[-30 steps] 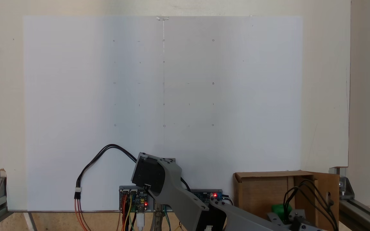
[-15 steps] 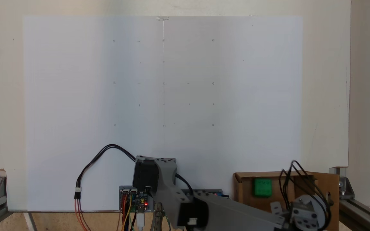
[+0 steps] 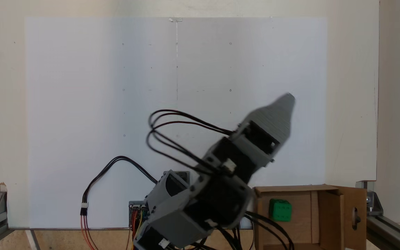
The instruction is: Grasp a green dice and put it in the bin.
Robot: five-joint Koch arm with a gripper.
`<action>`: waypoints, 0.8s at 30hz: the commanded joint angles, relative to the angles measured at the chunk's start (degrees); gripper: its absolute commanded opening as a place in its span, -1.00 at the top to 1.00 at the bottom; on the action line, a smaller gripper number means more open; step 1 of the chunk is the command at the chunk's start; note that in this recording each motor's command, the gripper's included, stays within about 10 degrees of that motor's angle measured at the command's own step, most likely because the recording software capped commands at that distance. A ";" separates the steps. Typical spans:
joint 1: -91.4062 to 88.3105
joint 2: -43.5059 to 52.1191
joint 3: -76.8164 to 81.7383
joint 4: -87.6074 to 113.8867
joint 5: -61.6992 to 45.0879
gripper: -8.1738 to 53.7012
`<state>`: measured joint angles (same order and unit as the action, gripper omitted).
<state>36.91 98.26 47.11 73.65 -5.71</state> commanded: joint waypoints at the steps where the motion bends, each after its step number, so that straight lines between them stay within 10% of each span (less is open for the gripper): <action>1: -9.21 2.46 2.11 -2.20 3.87 -0.68; 10: -44.30 13.71 46.05 -27.84 4.48 -0.66; 24: -37.00 26.46 76.20 -66.95 4.83 -0.66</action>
<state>-2.37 123.49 124.45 13.62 -3.78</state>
